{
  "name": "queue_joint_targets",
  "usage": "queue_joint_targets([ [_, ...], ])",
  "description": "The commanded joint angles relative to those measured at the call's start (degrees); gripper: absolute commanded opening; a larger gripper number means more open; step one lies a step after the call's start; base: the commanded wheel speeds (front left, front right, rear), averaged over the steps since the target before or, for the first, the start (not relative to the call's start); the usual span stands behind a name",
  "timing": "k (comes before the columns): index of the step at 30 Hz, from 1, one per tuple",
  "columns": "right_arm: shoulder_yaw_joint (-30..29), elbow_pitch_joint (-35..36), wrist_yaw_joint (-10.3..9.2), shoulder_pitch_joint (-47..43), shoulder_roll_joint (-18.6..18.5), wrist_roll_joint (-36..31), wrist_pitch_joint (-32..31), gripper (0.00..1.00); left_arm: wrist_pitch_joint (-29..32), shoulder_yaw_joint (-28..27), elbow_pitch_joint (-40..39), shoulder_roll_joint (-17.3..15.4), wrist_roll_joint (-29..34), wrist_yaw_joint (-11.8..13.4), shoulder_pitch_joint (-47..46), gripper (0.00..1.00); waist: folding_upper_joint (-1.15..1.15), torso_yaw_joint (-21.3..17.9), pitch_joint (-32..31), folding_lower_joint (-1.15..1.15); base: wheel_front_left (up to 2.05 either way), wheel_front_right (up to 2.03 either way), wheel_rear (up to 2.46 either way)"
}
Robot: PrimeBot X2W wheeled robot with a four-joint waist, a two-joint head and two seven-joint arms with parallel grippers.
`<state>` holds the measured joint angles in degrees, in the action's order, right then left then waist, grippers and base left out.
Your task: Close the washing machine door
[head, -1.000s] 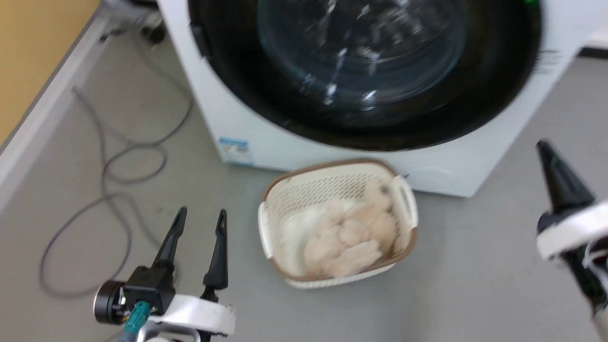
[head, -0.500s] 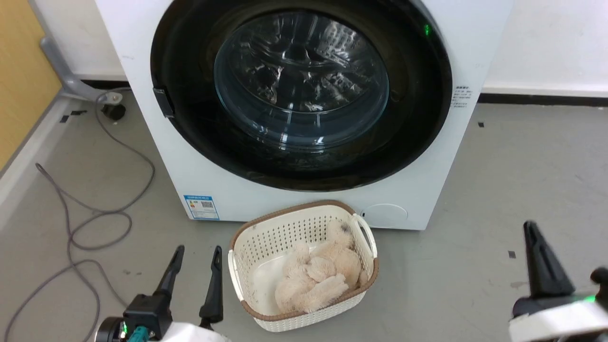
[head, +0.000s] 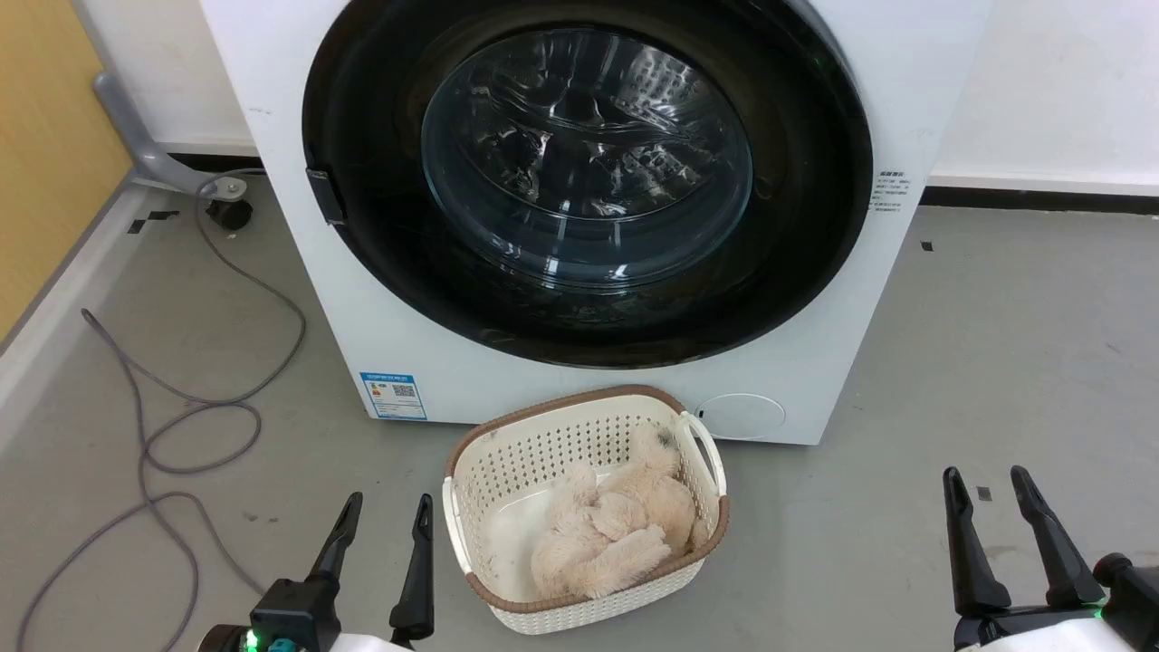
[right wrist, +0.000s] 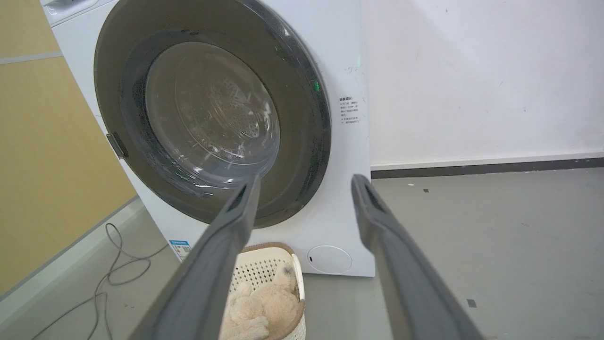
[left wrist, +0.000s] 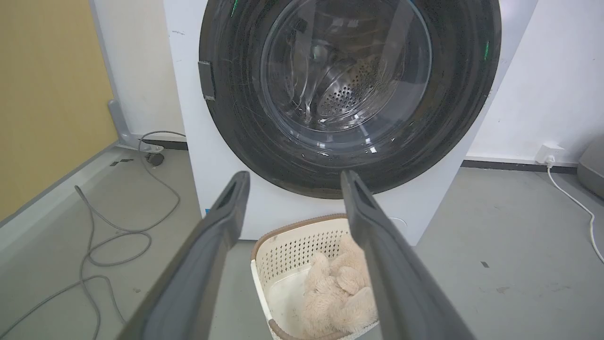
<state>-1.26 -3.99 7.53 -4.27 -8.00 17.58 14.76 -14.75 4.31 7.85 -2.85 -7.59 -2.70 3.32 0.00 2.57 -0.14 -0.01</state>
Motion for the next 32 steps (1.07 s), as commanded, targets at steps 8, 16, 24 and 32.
queue_joint_targets([
  [8,0.31,0.21,-0.04,-0.87,0.18,-1.29,0.24,1.00,-0.25,-0.02,-0.39,-0.03,-0.07,0.48,0.42,1.00,0.00,0.32,0.01,0.01,0.00,0.00,0.00],
  [16,0.28,0.00,0.00,0.03,0.06,-1.45,-0.07,0.00,0.13,0.00,-1.00,0.01,-0.19,0.22,-0.03,0.00,0.00,0.34,-0.04,0.01,0.00,0.00,0.00],
  [24,0.34,0.20,0.00,0.24,0.31,-2.27,-0.82,0.00,0.87,-0.20,-1.33,0.01,0.21,0.34,-0.20,0.00,0.00,0.19,-0.03,0.01,0.00,0.00,0.00],
  [32,0.39,0.43,0.00,0.48,0.60,-3.17,-1.64,0.00,1.69,-0.44,-1.72,0.01,0.64,0.48,-0.38,0.00,0.00,0.03,-0.02,0.01,0.00,0.00,0.00],
])
